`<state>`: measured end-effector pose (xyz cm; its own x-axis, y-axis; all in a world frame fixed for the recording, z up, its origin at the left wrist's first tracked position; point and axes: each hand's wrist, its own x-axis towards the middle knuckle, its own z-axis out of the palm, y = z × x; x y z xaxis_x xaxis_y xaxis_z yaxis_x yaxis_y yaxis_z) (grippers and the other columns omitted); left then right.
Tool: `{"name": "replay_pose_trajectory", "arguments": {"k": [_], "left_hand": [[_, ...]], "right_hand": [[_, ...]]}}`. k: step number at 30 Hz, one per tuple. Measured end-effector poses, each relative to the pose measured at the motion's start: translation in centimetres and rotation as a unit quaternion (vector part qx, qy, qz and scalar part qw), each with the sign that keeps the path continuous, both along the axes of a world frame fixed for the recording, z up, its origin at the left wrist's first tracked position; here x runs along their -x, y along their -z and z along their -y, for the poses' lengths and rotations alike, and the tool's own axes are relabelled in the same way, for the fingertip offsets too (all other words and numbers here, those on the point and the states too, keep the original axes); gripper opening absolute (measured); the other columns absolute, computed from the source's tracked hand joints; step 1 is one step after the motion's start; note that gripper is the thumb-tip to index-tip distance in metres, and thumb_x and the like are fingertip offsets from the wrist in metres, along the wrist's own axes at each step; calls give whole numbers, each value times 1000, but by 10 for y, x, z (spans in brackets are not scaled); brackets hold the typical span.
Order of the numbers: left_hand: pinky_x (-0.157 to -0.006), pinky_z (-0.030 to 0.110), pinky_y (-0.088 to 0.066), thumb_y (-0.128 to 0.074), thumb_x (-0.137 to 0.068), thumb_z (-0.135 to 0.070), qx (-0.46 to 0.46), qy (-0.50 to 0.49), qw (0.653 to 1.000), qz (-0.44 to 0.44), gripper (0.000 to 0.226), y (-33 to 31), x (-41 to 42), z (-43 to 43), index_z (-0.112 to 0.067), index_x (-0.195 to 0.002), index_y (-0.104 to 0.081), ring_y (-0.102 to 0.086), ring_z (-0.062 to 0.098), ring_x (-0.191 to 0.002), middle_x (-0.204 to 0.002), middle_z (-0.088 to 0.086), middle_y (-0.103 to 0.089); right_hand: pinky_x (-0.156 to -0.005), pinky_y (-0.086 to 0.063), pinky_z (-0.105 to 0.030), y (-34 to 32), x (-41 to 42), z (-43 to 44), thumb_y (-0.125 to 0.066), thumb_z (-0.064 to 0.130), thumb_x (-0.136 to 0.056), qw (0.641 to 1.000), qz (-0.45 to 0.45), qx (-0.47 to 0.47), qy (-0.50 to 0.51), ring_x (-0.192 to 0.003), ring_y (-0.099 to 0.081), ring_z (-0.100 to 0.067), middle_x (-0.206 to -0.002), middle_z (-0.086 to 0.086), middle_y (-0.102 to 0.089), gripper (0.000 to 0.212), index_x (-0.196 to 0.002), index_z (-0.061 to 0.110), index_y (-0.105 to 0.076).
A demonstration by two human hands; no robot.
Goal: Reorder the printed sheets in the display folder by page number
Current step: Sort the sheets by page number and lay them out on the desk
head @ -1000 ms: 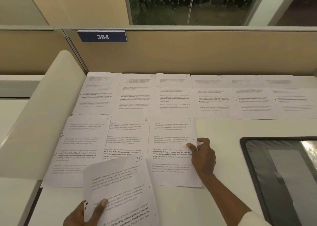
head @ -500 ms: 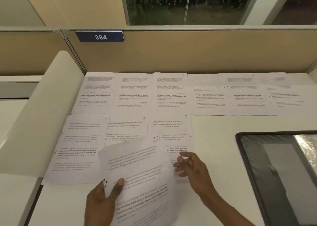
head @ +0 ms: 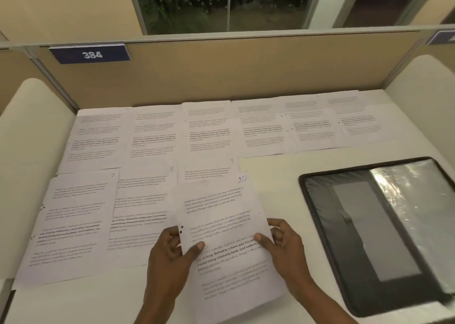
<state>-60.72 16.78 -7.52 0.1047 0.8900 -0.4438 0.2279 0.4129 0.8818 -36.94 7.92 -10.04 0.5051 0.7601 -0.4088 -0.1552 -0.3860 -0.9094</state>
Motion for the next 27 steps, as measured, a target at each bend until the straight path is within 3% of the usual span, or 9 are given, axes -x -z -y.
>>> {"name": "replay_pose_trajectory", "arguments": {"k": [3, 6, 8, 10, 15, 17, 19, 22, 27], "left_hand": [[-80, 38, -61, -94, -75, -7, -30, 22, 999, -19, 70, 9, -29, 0, -34, -128, -57, -77, 14, -85, -113, -8, -77], [-75, 29, -58, -92, -77, -6, -65, 27, 997, -29, 77, 9, -70, -4, -36, -134, -51, -73, 7, -84, -118, -16, -71], [-74, 24, -58, -91, -80, -7, -91, 30, 995, -40, 77, 9, -98, -10, -38, -136, -46, -72, 1, -87, -121, -21, -68], [-72, 21, -58, -90, -81, -7, -120, 33, 991, -47, 79, 12, -124, -19, -37, -138, -45, -73, 6, -90, -122, -22, -67], [-64, 10, -53, -89, -82, -11, -171, 62, 977, -113, 77, 39, -175, -43, -28, -142, -44, -70, 8, -91, -125, -15, -64], [-72, 10, -52, -89, -82, -12, -191, 78, 967, -150, 78, 55, -187, -50, -23, -144, -44, -70, 14, -100, -130, -10, -60], [-92, 28, -55, -88, -84, -17, -220, 97, 950, -197, 79, 71, -196, -51, -17, -147, -41, -62, 24, -119, -142, -1, -52], [-116, 52, -42, -83, -88, -37, -273, 157, 889, -333, 76, 86, -205, -46, -13, -150, -46, -32, 31, -148, -161, 10, -33], [-129, 51, -20, -64, -93, -61, -307, 274, 805, -428, 69, 103, -207, -19, -17, -145, -55, -4, 32, -163, -174, 14, -17]], "right_hand": [[-82, -63, -46, 4, -35, 3, -84, 11, -87, 999, 24, -11, 32, -90, -78, -25, -93, -4, -80, 42, -122, 20, -62], [-77, -63, -48, 13, -72, -2, -87, 13, -85, 995, 74, -9, 59, -79, -74, -21, -77, 4, -71, 47, -122, 27, -62], [-77, -63, -45, 19, -99, -10, -88, 17, -84, 991, 117, 5, 67, -80, -73, -19, -80, 6, -70, 49, -123, 31, -61], [-78, -63, -43, 24, -124, -21, -89, 20, -84, 985, 160, 15, 63, -82, -72, -17, -87, 6, -71, 50, -123, 33, -61], [-79, -59, -38, 38, -171, -47, -86, 18, -87, 969, 243, 40, 5, -84, -69, -13, -95, 5, -73, 50, -128, 22, -58], [-78, -58, -35, 46, -180, -51, -84, 17, -89, 965, 257, 52, -24, -88, -70, -11, -100, 8, -73, 46, -124, 23, -55], [-70, -54, -26, 53, -185, -53, -82, 19, -91, 959, 271, 60, -46, -85, -68, -5, -99, 9, -72, 41, -117, 28, -52], [-66, -48, -25, 62, -188, -53, -78, 22, -93, 941, 324, 68, -65, -82, -63, -2, -98, 9, -69, 36, -117, 30, -52], [-68, -41, -15, 74, -195, -49, -80, 12, -89, 929, 362, 55, -52, -85, -57, -1, -109, 8, -63, 40, -120, 23, -56]]}}
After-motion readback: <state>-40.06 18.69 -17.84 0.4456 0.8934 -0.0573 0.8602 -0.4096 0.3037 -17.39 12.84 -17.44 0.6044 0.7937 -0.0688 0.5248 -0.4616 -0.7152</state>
